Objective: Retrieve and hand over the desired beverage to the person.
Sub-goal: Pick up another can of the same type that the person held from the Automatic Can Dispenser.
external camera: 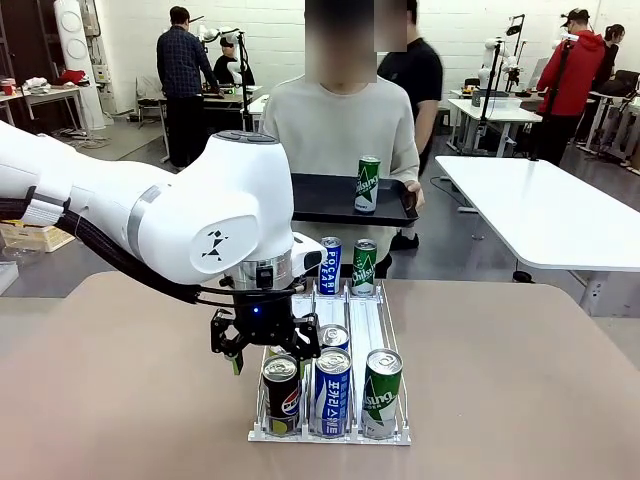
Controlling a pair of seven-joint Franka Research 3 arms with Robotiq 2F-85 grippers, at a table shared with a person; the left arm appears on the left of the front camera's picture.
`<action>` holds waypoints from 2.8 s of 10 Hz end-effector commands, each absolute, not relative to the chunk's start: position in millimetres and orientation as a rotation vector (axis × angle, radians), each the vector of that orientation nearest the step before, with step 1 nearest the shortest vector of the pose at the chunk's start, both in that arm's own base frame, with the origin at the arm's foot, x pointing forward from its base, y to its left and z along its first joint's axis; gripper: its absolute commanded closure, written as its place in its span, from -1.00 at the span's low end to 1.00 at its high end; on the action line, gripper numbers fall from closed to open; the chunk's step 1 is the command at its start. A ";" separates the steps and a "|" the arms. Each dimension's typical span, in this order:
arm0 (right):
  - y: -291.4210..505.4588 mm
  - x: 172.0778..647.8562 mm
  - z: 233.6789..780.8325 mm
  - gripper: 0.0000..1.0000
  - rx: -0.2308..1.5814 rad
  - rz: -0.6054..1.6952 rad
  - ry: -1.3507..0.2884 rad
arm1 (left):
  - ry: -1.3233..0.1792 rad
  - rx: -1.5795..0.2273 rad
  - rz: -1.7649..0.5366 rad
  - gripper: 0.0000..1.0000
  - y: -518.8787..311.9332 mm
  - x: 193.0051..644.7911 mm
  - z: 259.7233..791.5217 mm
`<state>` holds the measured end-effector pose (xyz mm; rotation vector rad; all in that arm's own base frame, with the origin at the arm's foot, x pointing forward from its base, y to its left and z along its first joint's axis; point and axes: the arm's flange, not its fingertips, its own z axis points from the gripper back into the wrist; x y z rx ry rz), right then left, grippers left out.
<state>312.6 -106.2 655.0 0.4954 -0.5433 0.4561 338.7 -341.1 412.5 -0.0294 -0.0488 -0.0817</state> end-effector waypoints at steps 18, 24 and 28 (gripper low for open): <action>-105.4 314.2 653.5 -1.00 0.512 0.464 -0.551 | 0.076 -0.056 0.036 1.00 -341.3 349.1 398.9; -105.4 314.2 653.5 -1.00 0.512 0.464 -0.551 | -0.002 -0.094 -0.056 -0.08 -338.0 328.3 490.8; -105.4 314.2 653.5 -1.00 0.512 0.464 -0.551 | -0.115 -0.030 -0.026 -0.08 -343.5 315.7 617.8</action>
